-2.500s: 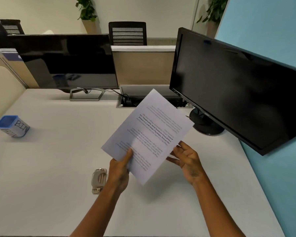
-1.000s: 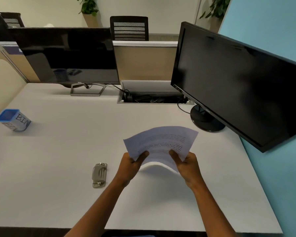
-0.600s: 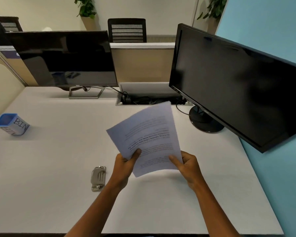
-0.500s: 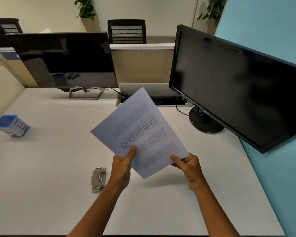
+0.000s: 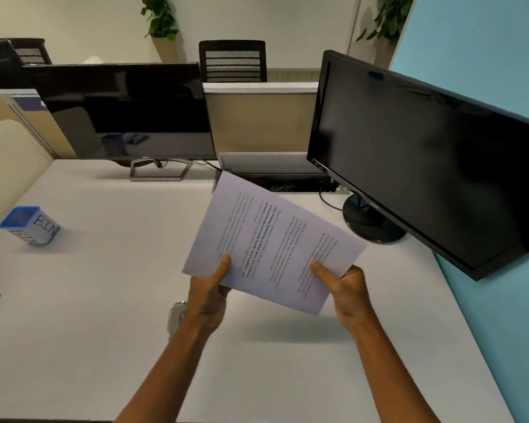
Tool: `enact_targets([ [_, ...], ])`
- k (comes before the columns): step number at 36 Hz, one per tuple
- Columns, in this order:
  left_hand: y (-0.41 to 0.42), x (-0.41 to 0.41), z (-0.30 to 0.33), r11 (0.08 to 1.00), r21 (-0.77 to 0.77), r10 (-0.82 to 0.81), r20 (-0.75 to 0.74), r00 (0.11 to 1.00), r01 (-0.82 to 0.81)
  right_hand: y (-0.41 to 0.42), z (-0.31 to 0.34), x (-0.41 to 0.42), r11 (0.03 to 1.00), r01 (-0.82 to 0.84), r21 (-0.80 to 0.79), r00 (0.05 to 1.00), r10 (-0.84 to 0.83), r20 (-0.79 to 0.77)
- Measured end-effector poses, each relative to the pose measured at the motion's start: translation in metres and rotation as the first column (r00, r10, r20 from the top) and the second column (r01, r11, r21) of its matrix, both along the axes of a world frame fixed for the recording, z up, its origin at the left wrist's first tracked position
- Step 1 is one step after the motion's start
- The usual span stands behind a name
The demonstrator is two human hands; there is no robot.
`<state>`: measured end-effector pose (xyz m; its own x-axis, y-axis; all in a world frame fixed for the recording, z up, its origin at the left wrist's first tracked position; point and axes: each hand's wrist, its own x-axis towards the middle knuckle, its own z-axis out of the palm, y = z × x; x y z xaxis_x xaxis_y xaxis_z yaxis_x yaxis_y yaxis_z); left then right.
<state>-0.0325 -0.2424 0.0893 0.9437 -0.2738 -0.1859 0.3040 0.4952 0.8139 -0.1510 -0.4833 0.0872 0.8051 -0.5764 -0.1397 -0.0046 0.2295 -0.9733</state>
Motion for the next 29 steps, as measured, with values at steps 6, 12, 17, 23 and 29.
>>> enact_targets([
  [6,0.037,0.025,0.011,0.917,0.369,-0.207,0.118,0.971,0.151,-0.03,0.019,-0.007,0.984,-0.03,-0.174,0.999,0.024,-0.036],
  [12,0.033,0.024,0.021,0.838,0.508,-0.33,0.184,0.926,0.198,-0.035,0.027,-0.008,0.974,-0.075,-0.216,0.997,0.073,-0.02],
  [17,0.028,0.013,-0.001,0.799,0.563,-0.376,0.197,0.905,0.209,-0.027,0.004,-0.011,0.964,-0.114,-0.241,0.989,0.086,-0.123],
  [23,0.031,-0.005,-0.035,0.735,0.644,-0.378,0.126,0.917,0.214,-0.02,-0.038,-0.022,0.966,-0.128,-0.224,0.954,0.058,-0.295],
  [29,0.029,-0.011,-0.031,0.751,0.646,-0.327,0.183,0.927,0.137,-0.019,-0.033,-0.025,0.973,-0.105,-0.207,0.962,0.047,-0.269],
])
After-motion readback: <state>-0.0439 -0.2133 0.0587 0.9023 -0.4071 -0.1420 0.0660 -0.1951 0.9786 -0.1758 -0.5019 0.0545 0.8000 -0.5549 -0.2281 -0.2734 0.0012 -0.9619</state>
